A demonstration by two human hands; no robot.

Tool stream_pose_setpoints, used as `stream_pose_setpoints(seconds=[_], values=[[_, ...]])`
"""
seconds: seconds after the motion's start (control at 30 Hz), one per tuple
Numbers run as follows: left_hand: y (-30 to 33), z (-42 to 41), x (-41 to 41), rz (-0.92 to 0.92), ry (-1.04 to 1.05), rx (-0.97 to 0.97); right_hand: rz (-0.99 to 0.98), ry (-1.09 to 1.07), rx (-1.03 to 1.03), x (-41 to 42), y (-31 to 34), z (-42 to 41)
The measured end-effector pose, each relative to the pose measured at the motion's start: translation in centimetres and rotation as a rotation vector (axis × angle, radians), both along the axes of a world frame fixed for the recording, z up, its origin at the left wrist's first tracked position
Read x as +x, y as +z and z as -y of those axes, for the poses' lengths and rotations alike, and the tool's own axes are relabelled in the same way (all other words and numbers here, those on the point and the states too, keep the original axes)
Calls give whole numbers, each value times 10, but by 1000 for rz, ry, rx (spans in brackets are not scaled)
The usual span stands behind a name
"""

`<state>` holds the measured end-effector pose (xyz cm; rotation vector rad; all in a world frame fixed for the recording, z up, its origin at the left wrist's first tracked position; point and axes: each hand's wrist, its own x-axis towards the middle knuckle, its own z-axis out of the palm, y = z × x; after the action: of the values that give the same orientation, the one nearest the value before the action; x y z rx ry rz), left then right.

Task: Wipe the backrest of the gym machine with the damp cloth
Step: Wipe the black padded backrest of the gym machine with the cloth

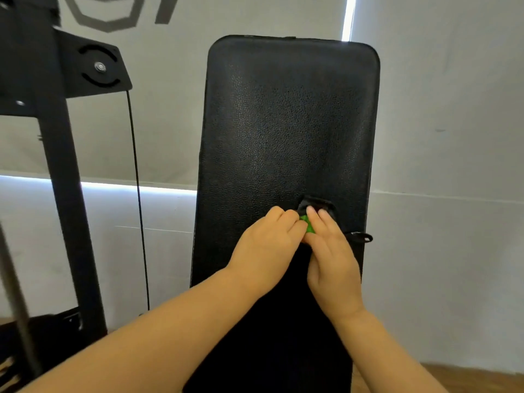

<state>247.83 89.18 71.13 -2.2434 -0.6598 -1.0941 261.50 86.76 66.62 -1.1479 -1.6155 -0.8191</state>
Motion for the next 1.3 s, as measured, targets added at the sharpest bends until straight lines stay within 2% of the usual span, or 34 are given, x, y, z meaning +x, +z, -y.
stream_pose_setpoints(seconds=[0.2, 0.33, 0.43, 0.57, 0.9, 1.1, 1.3], values=[[59, -30, -31, 114, 153, 92, 75, 66, 16, -34, 82, -33], [92, -45, -48, 165, 228, 133, 29, 90, 34, -61, 118, -48], [84, -44, -48, 241, 197, 88, -46, 106, 11, -70, 110, -51], [54, -36, -51, 336, 177, 58, -48, 115, -5, -79, 81, -48], [-32, -22, -89, 310, 134, 10, 58, 84, 65, -101, -4, -33], [-15, -29, -95, 274, 155, -79, 114, 60, 176, -102, 19, -47], [37, -34, -94, 404, 209, -161, 226, 57, 240, -104, 78, -69]])
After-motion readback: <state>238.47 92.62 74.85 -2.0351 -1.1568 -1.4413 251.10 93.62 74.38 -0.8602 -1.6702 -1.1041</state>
